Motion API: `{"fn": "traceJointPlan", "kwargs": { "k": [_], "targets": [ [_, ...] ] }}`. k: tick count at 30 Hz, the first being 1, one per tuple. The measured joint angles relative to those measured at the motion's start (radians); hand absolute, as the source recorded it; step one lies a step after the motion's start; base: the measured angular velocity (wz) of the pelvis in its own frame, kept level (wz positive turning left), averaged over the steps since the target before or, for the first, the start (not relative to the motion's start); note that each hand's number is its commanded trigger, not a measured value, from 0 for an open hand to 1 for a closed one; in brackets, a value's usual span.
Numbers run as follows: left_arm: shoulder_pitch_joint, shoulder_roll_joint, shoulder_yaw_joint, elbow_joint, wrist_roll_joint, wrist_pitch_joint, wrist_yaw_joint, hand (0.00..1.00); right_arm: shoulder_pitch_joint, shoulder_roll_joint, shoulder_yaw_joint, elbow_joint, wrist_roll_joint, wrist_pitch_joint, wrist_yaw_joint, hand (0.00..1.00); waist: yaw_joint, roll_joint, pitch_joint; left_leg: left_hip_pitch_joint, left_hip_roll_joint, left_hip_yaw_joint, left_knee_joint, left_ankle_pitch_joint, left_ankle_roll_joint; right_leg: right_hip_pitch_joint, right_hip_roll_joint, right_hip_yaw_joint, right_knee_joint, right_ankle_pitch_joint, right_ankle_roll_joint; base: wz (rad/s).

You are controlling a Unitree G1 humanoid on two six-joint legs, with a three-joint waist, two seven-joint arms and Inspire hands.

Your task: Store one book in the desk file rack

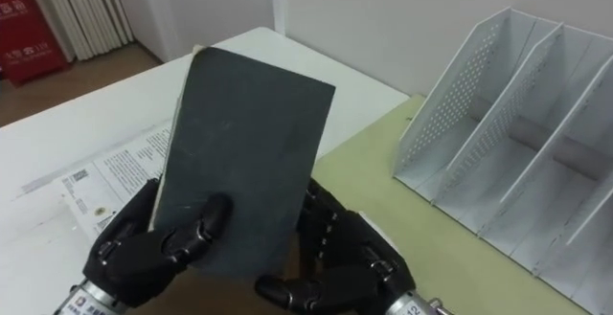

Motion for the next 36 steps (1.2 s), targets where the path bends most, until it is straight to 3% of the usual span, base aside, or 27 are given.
{"fn": "traceJointPlan", "kwargs": {
  "k": [10,18,24,30,36],
  "targets": [
    [0.000,0.033,-0.019,0.017,0.001,0.048,-0.080,1.00,-0.005,-0.009,0.044,-0.012,0.116,0.029,0.063,0.00,0.000,0.000,-0.0002,-0.003,0.001,0.000,-0.002,0.000,0.000,-0.001,0.000,0.001,0.006,0.000,0.000,0.00],
    [0.000,0.074,-0.042,0.043,0.001,0.051,-0.136,1.00,-0.007,-0.035,0.077,-0.026,0.116,0.033,0.074,0.00,0.002,0.002,-0.0041,-0.025,0.002,0.014,0.007,-0.001,0.000,-0.032,-0.001,0.016,0.025,-0.002,-0.003,-0.04],
    [-0.001,0.092,-0.040,0.098,0.000,0.066,-0.160,1.00,-0.006,-0.058,0.078,-0.060,0.127,0.042,0.096,0.00,0.002,0.012,-0.0007,-0.022,0.003,0.022,0.007,-0.003,0.000,-0.038,0.001,0.030,0.033,-0.003,-0.003,-0.07],
    [-0.001,0.100,-0.039,0.118,0.001,0.073,-0.182,1.00,-0.006,-0.091,0.077,-0.065,0.202,0.065,0.105,0.00,0.012,0.027,-0.0095,-0.022,0.002,0.021,0.007,-0.003,0.000,-0.042,0.001,0.031,0.035,-0.003,-0.003,0.00],
    [-0.001,0.100,-0.039,0.129,0.001,0.086,-0.182,1.00,-0.006,-0.114,0.076,-0.070,0.238,0.077,0.104,0.00,0.024,0.026,-0.0085,-0.020,0.003,0.021,0.007,-0.003,0.000,-0.041,0.001,0.030,0.035,-0.003,-0.004,0.00]
  ]
}}
